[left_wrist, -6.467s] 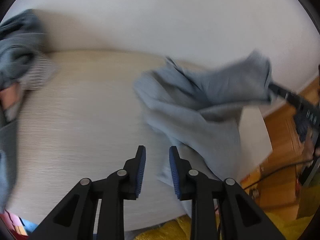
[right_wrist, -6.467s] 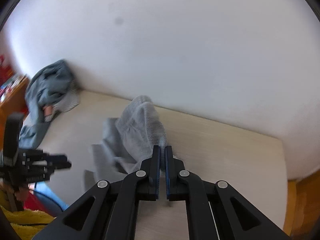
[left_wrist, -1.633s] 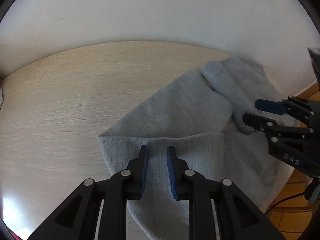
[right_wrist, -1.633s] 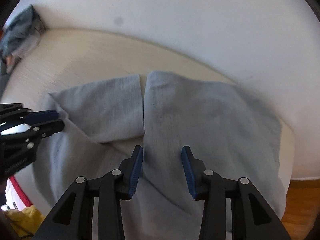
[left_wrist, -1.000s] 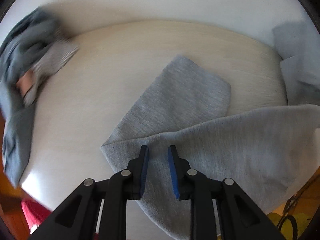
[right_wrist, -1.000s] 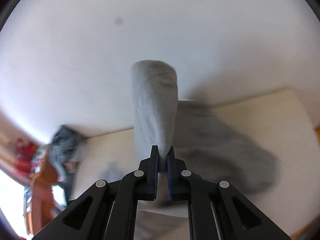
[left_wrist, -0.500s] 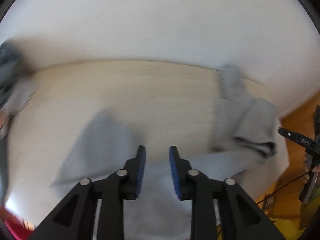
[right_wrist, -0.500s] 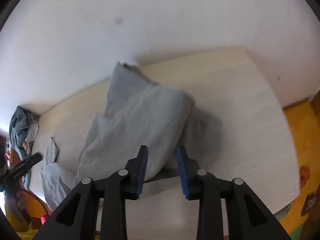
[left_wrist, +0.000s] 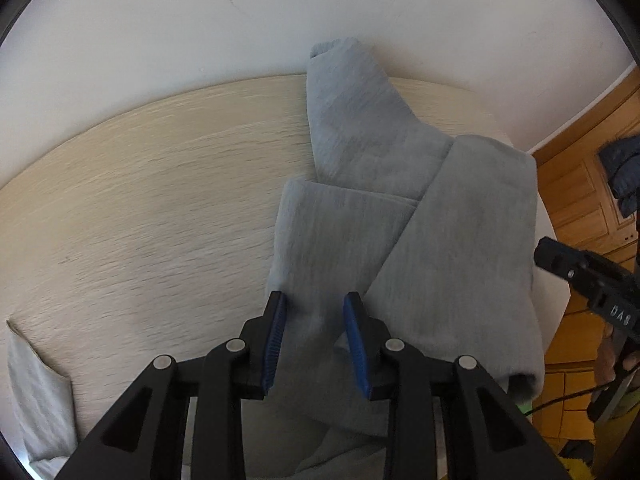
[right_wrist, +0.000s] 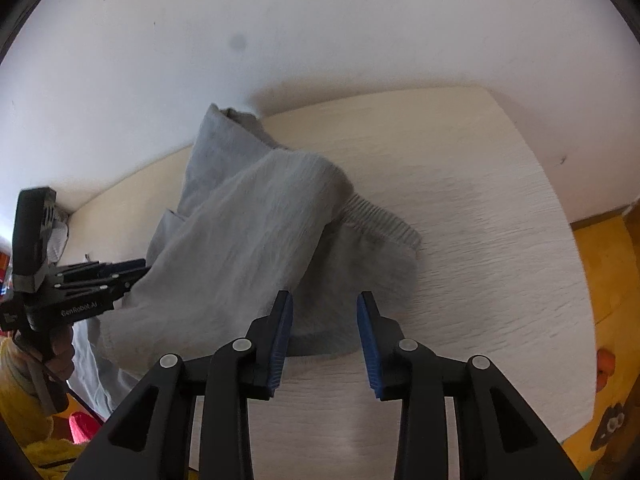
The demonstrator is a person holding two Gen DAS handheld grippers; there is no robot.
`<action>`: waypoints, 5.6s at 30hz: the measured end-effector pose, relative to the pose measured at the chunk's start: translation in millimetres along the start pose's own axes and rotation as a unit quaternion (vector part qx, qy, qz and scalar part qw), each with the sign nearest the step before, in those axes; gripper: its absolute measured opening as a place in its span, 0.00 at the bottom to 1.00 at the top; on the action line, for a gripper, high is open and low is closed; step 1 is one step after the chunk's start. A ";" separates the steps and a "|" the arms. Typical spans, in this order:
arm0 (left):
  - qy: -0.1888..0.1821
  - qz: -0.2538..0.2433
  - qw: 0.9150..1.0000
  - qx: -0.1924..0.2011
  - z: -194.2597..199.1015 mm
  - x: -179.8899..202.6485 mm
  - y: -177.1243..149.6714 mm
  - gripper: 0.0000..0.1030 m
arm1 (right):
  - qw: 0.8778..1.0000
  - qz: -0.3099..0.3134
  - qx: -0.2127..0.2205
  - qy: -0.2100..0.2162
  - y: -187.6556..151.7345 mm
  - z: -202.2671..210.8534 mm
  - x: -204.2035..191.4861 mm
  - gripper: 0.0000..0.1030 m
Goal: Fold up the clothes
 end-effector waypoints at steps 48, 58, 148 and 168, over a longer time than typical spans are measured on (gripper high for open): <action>0.259 0.227 0.908 0.237 225.1 -93.3 -91.2 0.03 | 0.987 0.162 0.005 0.008 105.1 -61.7 -61.4 0.37; 0.302 0.255 0.884 0.250 244.3 -117.7 -109.3 0.03 | 0.963 0.263 -0.024 0.052 67.1 -77.5 -115.4 0.37; 0.138 0.205 0.961 0.125 129.6 -183.8 -66.2 0.21 | 0.903 0.429 -0.014 0.011 -57.8 -72.8 -359.2 0.44; 0.138 0.147 0.963 0.177 152.2 -174.8 -47.8 0.05 | 0.927 0.372 -0.011 0.046 8.3 -98.8 -393.4 0.07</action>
Point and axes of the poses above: each gripper's, at about its wrist camera, not at the fingertips, and z roughly against the way its jaws point, x to its right, y to its top, the point moved 6 cm from there along -z, roughly the way its jaws point, and after that the axes turned 12 degrees about -y, right-handed, at the moved point
